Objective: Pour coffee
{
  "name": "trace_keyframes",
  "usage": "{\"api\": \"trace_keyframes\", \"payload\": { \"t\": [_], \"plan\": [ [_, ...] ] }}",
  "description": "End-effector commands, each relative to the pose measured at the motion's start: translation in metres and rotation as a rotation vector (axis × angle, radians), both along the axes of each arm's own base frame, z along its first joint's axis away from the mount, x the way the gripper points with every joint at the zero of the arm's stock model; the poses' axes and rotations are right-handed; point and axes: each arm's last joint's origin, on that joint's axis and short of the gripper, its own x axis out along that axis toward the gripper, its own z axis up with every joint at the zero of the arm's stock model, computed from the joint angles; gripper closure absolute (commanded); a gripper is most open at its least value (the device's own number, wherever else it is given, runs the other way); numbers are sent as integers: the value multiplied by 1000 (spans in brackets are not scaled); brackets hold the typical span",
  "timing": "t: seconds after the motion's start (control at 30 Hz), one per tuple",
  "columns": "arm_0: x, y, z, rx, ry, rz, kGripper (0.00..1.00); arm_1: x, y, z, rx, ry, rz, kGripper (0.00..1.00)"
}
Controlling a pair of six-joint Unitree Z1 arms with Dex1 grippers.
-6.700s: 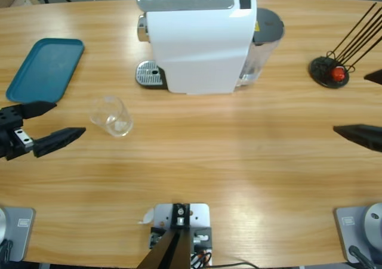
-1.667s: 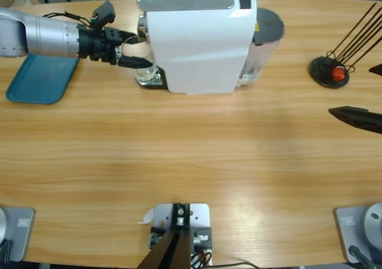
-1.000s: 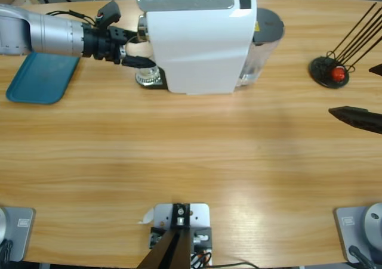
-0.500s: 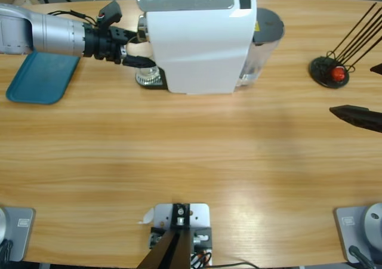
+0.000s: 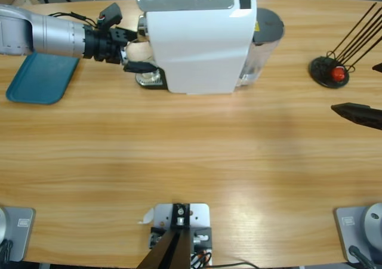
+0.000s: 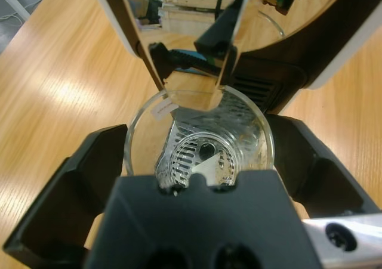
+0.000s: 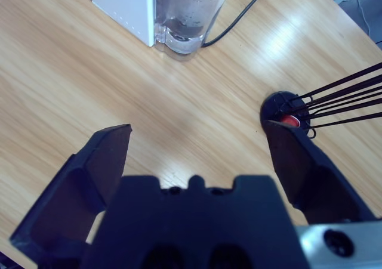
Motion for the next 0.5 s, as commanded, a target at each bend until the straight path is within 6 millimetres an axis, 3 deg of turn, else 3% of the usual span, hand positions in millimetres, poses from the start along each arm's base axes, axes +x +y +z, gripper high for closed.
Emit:
{"api": "trace_keyframes", "payload": {
  "t": [0.03,0.23,0.43,0.47,0.5],
  "plan": [
    [-2,14,-13,18,56,32,32,2,-1,-7,-30,14,-26,0],
    [-27,39,10,-11,26,47,32,3,0,-8,-25,11,-27,0],
    [-76,65,36,-31,-13,94,33,6,5,-2,15,-20,-30,0],
    [-92,74,46,-44,-1,156,45,12,9,7,43,-33,-45,99],
    [-101,78,54,-63,38,200,54,19,13,17,81,-28,-83,275]
  ]
}}
